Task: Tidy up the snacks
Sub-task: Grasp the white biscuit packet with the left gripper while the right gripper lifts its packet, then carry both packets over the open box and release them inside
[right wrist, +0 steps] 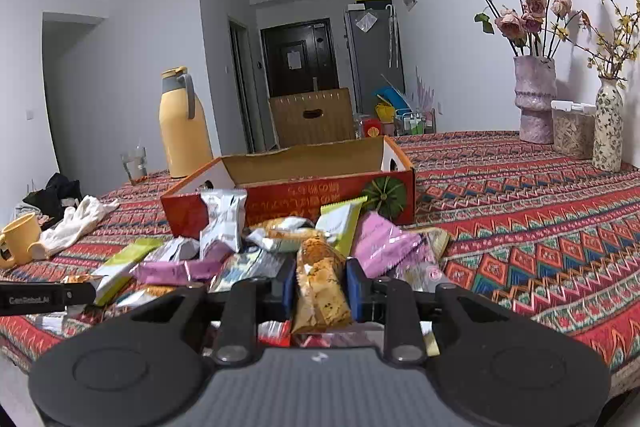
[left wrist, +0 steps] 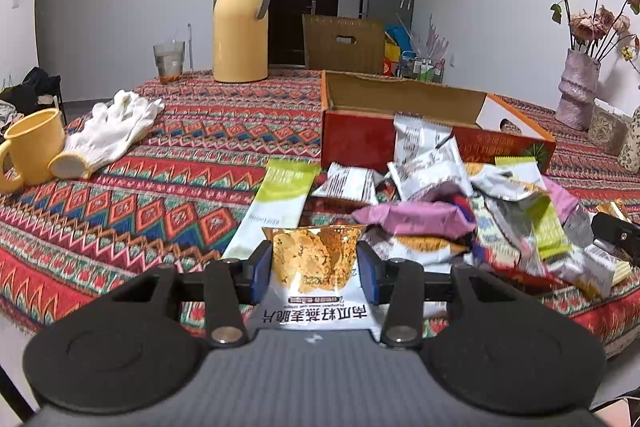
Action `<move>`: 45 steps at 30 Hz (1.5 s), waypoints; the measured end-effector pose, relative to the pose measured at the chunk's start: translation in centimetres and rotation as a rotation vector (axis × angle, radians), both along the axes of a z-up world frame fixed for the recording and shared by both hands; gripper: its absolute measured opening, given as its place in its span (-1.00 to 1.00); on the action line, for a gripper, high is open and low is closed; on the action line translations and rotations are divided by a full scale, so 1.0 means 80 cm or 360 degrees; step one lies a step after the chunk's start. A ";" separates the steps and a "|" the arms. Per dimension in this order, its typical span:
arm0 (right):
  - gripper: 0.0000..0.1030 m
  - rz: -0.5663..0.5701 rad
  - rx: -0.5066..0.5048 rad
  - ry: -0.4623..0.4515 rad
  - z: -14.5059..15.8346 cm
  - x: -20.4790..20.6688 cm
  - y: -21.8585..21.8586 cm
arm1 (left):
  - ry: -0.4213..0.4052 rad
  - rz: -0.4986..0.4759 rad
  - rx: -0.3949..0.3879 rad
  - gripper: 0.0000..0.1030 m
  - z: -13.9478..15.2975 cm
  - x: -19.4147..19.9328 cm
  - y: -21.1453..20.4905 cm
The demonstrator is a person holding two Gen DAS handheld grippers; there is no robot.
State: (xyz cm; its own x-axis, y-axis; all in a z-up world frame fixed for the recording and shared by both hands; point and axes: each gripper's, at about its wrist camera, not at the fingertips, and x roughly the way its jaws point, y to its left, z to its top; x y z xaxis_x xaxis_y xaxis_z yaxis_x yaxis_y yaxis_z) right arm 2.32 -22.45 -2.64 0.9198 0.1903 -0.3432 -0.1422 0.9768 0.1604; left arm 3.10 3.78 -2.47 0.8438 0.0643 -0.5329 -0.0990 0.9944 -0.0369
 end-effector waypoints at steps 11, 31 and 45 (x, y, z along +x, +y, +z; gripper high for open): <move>-0.51 0.0007 0.0017 -0.0040 0.027 0.059 -0.005 | -0.0056 -0.0019 0.0009 -0.13 0.034 0.056 -0.011; -0.51 0.0019 -0.0066 -0.0065 0.077 0.229 0.001 | -0.0135 -0.0081 0.0054 -0.13 0.090 0.205 -0.048; -0.48 0.0073 -0.0123 0.0210 0.036 0.327 0.011 | 0.0050 -0.0076 0.0088 -0.11 0.058 0.302 -0.062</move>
State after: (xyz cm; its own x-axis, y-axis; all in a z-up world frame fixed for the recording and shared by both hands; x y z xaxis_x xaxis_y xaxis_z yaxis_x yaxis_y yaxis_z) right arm 28.51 -21.59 0.21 0.8566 0.1991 -0.4759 -0.1695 0.9799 0.1050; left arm 27.26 -1.20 2.15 0.8296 0.0545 -0.5557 -0.0520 0.9984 0.0203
